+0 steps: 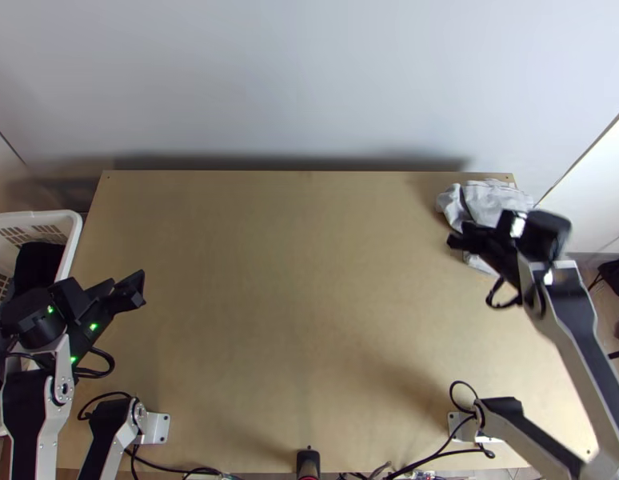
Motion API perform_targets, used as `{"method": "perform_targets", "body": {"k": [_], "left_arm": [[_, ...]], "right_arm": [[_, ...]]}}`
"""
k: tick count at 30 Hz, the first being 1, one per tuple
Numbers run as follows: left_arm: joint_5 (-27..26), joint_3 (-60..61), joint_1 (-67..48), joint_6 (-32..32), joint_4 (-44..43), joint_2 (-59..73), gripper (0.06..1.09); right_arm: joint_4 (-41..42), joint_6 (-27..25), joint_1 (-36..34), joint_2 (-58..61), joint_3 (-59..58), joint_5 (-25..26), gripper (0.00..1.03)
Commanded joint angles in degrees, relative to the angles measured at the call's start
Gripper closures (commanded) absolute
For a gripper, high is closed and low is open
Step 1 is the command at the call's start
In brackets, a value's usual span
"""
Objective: Fold the t-shirt
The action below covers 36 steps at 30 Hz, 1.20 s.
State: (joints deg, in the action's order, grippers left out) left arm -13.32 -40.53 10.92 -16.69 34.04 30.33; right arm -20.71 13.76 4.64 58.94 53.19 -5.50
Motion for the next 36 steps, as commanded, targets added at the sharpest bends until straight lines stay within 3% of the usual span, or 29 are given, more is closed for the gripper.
{"method": "perform_targets", "body": {"k": [1,5,9,15,22,28,36], "left_arm": [[-0.13,4.85,-0.37,1.83,-6.53,-2.47,0.12],[-0.04,6.08,-0.46,-0.19,-11.10,-1.23,0.12],[0.05,7.40,-0.55,-2.91,-16.46,-1.59,0.12],[0.23,13.46,-0.72,-3.97,-26.31,-5.81,0.12],[0.67,19.79,-1.60,-4.76,-33.78,-16.18,0.12],[4.88,28.32,-1.69,-3.00,-40.11,-26.90,0.12],[6.38,33.33,-2.30,-3.18,-43.62,-30.33,0.13]], "right_arm": [[4.27,7.60,-1.74,-16.93,-9.24,2.68,1.00],[6.12,9.53,-6.23,-22.29,-11.62,2.51,1.00],[6.47,6.54,-7.11,-26.42,-12.23,2.60,1.00],[12.89,6.19,-10.36,-33.36,-17.07,1.37,1.00],[19.04,2.06,-9.65,-43.64,-26.56,-1.45,1.00],[34.07,3.91,-9.83,-50.41,-37.02,-3.29,1.00],[34.68,3.12,-9.30,-57.62,-46.16,-4.87,1.00]]}}
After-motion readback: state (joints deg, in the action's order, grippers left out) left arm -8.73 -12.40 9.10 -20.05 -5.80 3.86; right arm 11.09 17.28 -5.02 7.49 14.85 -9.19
